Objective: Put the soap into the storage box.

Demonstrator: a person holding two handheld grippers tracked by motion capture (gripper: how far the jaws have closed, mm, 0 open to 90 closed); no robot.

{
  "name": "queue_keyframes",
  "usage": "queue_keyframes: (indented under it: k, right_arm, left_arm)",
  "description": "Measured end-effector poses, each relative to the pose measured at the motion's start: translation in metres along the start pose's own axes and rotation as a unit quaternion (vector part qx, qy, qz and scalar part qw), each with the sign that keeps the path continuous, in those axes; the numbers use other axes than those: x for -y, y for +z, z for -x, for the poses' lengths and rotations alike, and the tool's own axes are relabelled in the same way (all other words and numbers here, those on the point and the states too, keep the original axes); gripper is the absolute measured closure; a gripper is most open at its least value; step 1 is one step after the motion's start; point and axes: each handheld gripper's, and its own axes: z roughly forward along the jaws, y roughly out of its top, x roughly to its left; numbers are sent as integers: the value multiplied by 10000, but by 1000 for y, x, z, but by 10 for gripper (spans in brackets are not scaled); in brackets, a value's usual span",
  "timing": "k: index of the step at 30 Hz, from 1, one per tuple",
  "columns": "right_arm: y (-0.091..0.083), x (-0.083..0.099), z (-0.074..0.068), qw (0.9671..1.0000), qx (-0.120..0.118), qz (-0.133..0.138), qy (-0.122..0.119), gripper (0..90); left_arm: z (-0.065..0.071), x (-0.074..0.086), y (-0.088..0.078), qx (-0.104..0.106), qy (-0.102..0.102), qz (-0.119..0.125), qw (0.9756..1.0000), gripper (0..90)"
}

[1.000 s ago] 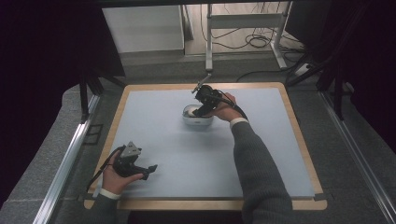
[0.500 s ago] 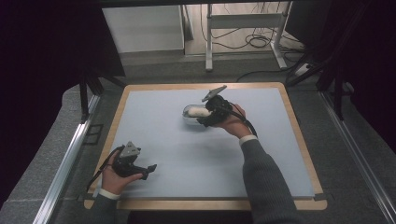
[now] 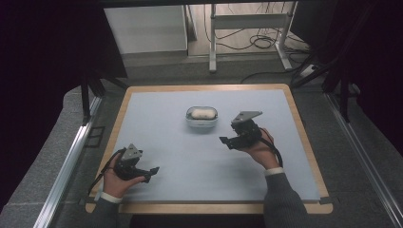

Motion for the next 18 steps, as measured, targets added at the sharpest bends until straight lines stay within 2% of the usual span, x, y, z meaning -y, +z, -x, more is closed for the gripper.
queue_keyframes:
  k: [7,11,14,18]
  right_arm:
    - [-18,35,-4,9996,235,9,154,290]
    - [-25,50,-6,9994,262,46,228,291]
    - [-27,54,-6,9992,331,-27,205,286]
    - [-29,57,-4,9989,336,84,304,286]
  left_arm:
    - [0,0,0,-35,-40,40,10000,57]
    - [0,0,0,-57,-34,40,10000,58]
    - [0,0,0,-53,-29,42,10000,58]
    - [0,0,0,-45,-24,45,10000,58]
